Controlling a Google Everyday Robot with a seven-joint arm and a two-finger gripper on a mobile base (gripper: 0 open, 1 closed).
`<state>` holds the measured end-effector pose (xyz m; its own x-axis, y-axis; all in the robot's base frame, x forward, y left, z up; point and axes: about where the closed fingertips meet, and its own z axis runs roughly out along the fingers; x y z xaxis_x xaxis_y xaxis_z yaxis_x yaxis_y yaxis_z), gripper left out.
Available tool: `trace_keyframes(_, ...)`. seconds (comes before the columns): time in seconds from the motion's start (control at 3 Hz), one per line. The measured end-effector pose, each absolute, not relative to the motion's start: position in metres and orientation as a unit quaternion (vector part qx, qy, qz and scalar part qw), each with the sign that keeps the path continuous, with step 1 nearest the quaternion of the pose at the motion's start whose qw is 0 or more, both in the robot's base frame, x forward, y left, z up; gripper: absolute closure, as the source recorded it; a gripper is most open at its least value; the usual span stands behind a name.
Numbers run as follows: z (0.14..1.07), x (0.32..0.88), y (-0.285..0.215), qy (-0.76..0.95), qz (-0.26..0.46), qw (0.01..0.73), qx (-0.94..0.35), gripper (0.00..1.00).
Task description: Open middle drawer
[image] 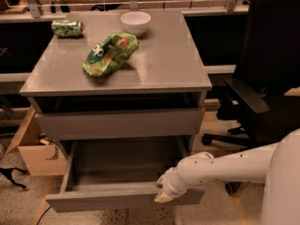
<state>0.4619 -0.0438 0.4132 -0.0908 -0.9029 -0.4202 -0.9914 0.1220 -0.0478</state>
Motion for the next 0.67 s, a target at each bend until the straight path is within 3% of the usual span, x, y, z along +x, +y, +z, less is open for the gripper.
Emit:
trace_keyframes(0.33,0.4132,0.4618,-0.0437,0.728,0.125,0.177,-0.651,1.00)
trace_keyframes(0.67,0.4125,0.4611,-0.0432,0.728,0.126,0.176,-0.651,0.82)
